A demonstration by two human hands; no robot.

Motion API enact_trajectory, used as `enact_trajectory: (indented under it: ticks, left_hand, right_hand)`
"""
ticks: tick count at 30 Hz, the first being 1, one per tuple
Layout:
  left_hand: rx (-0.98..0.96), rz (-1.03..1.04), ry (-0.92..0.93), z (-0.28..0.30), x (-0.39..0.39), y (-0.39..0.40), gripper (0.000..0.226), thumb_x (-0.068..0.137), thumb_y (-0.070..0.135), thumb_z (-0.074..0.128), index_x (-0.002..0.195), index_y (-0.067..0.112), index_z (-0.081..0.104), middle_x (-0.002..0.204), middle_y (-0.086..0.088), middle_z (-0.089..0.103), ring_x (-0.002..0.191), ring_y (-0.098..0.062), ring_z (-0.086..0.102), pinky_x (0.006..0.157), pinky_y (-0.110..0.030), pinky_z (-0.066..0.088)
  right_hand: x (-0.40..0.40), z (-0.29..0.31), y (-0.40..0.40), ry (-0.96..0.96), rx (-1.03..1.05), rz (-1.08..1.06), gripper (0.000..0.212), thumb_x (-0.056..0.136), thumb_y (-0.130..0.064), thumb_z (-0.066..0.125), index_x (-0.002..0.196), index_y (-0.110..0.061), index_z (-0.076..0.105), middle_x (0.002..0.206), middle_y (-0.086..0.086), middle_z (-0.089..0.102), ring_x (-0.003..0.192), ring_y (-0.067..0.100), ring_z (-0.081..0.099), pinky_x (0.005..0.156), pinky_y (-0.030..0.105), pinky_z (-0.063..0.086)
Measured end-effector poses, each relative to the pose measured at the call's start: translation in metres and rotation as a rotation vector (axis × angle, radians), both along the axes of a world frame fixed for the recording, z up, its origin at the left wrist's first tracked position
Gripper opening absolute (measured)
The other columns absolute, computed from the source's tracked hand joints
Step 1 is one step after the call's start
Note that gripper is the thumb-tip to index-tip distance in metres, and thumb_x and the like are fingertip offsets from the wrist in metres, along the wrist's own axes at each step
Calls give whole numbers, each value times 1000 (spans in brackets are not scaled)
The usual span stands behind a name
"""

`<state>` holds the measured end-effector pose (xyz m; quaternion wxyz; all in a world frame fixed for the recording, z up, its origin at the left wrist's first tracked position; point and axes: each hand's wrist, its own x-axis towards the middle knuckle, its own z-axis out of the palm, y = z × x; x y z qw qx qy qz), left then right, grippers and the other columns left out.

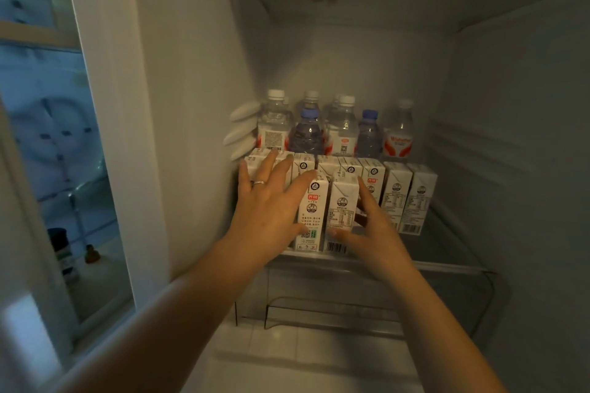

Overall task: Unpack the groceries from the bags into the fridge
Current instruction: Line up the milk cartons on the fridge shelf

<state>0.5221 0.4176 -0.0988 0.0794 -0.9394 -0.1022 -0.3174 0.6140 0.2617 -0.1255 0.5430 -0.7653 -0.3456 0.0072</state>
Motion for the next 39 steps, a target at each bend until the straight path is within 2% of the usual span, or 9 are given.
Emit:
enact_trajectory:
  ticks: [3, 6, 11, 13, 16, 18, 24, 29, 39]
  left_hand:
    - [-26, 52, 65, -2, 3, 0, 97, 75, 54, 67, 147, 38, 4, 158, -5, -3, 143, -27, -14, 111, -63, -2]
    - [-26, 66, 41, -3, 4, 2, 96, 75, 53, 67, 146, 39, 4, 158, -5, -1, 144, -26, -12, 110, -64, -5]
    - [23, 95, -33, -7, 7, 6, 98, 68, 52, 74, 146, 36, 18, 155, -8, 20, 145, -29, 1, 104, -63, -14]
    - [29, 104, -59, -9, 9, 7, 99, 60, 49, 81, 143, 32, 31, 149, -11, 34, 143, -32, 15, 104, -65, -10]
    - [40, 118, -91, -12, 12, 9, 100, 53, 47, 85, 140, 29, 38, 143, -11, 43, 140, -32, 26, 104, -66, -5]
    - [48, 118, -113, -12, 14, 11, 100, 51, 45, 87, 139, 28, 41, 140, -10, 45, 137, -32, 32, 104, -66, -2]
    - [67, 115, -179, -14, 19, 16, 100, 42, 38, 91, 132, 22, 50, 130, -10, 53, 124, -31, 47, 103, -65, 11]
    - [19, 116, -130, -14, 21, 17, 100, 47, 36, 90, 135, 23, 46, 135, -9, 49, 128, -31, 42, 103, -65, 24]
    - [13, 130, -112, -16, 20, 15, 105, 50, 37, 89, 140, 21, 39, 140, -12, 44, 132, -33, 37, 104, -65, 26]
  right_hand:
    - [-4, -4, 3, -50, 5, -16, 93, 77, -7, 73, 147, -36, 18, 132, -21, 47, 117, -4, 43, 102, 34, 42]
    - [-6, -5, 8, -81, 15, -23, 88, 79, -5, 71, 142, -40, 22, 123, -26, 45, 116, -6, 42, 105, 37, 41]
    - [0, -8, 13, -89, 23, -15, 88, 79, -5, 71, 143, -41, 22, 135, -22, 43, 127, 1, 39, 107, 38, 38]
    - [6, -11, 18, -98, 13, -39, 92, 77, -7, 73, 144, -43, 21, 141, -15, 43, 131, 7, 39, 107, 42, 38]
    - [17, -15, 28, -110, -15, -63, 97, 73, -12, 76, 142, -50, 19, 133, -7, 49, 124, 11, 48, 100, 48, 45]
    - [21, -15, 31, -100, -36, -71, 98, 72, -12, 77, 141, -51, 19, 130, -4, 50, 120, 12, 51, 96, 48, 48]
    - [23, -14, 33, -115, -43, -75, 97, 74, -4, 74, 142, -48, 20, 128, -2, 44, 115, 11, 51, 99, 40, 46]
    - [30, -14, 41, -118, -41, -71, 105, 69, -6, 78, 141, -52, 16, 125, 2, 51, 112, 15, 57, 90, 45, 52]
    - [25, -14, 37, -205, -74, -100, 102, 72, -12, 77, 143, -48, 13, 123, -1, 50, 109, 16, 56, 89, 45, 52]
